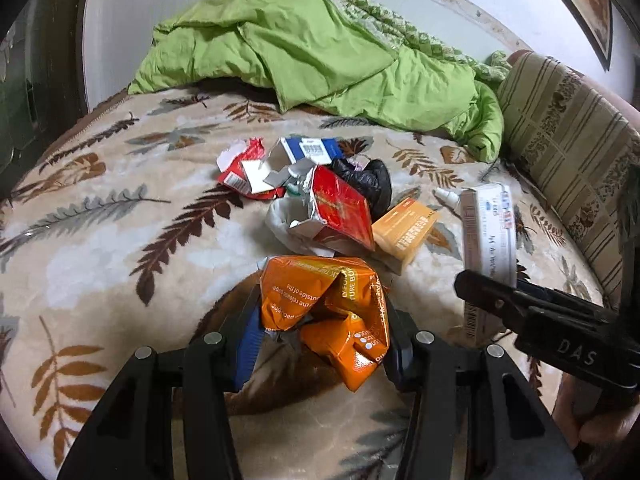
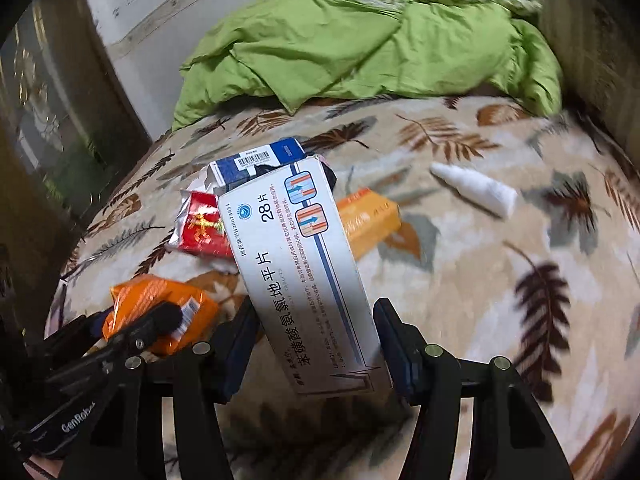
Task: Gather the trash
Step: 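Grasp the white medicine box with the right tool while the left tool holds the chip bag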
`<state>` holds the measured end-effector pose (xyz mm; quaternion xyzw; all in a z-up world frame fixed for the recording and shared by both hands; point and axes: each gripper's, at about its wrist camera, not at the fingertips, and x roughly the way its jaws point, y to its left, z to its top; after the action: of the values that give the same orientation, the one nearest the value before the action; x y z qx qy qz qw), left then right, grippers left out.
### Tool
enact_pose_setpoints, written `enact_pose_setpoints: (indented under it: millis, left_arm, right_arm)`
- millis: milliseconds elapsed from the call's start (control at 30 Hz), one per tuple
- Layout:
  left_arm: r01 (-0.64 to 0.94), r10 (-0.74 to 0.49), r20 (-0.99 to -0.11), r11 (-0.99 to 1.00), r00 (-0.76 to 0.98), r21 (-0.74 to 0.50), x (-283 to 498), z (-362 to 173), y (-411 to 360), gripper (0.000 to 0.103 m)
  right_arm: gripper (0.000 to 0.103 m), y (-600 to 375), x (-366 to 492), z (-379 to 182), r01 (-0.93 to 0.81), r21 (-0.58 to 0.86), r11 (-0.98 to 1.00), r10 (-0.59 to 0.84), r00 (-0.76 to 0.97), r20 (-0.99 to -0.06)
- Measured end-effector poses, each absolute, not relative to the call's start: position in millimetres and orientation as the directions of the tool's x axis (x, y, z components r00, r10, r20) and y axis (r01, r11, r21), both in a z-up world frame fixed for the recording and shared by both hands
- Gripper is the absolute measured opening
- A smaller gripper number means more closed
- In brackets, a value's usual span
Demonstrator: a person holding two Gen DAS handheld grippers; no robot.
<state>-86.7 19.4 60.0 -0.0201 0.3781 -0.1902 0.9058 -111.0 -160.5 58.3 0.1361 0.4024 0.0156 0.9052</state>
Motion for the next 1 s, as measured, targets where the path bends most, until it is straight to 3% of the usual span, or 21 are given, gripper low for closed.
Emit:
enact_pose_setpoints:
  millis: [333,1000]
  left_arm:
    - [0.357,-0.375,-0.638,0.920,0.673,-0.164,-135,91,25,0.049]
    - [0.451,-0.388,-0.592,0.892,0.707,-0.046,-204,136,-19,0.050]
  right_arm:
    - [0.062,-150,-168,99,0.115,0.253,0.961,0.085,0.745,-0.661]
    - [0.062,-194,-242,101,0.237,0.319,0.918,0.011,0.787,-0.617]
